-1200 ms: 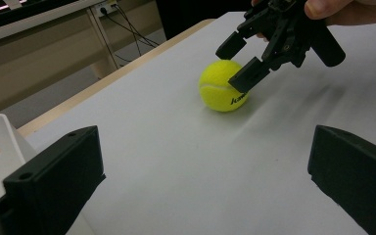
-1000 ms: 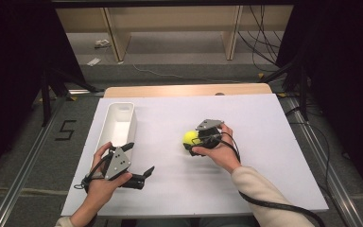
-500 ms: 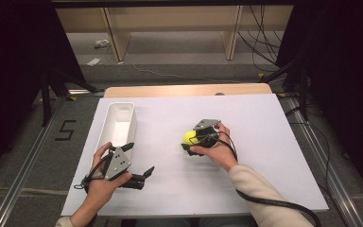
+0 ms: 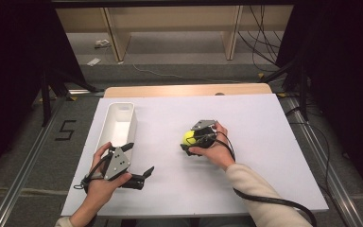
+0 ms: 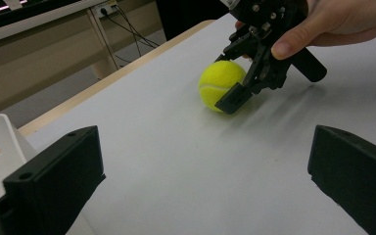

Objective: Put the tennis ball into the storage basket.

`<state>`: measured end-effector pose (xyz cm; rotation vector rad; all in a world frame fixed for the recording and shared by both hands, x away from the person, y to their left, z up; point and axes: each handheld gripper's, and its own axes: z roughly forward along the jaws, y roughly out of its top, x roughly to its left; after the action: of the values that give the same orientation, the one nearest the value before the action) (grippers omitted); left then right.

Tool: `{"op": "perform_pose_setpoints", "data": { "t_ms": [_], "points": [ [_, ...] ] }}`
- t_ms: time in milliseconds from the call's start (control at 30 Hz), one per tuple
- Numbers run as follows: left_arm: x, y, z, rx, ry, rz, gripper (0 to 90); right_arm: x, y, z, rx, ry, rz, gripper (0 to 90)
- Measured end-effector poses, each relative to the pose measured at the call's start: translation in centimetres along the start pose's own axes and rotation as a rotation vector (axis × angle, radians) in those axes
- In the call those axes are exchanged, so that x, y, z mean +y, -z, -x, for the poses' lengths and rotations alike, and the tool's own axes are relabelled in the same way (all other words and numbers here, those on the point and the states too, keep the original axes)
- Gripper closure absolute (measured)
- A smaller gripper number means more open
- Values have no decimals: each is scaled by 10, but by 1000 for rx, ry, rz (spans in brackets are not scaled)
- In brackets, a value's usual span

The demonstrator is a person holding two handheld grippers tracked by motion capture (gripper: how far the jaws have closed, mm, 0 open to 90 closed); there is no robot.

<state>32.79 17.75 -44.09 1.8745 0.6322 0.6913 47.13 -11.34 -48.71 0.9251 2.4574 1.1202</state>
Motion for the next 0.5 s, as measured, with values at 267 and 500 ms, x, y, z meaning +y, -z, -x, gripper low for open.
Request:
{"op": "perform_pose_setpoints", "data": {
  "t_ms": [267,500],
  "points": [
    [0,0,0,0,-1,0,0,-1,-1,0,-13,-7,2,259],
    [0,0,0,0,0,1,0,-1,0,0,-5,3,4,265]
  ]
}}
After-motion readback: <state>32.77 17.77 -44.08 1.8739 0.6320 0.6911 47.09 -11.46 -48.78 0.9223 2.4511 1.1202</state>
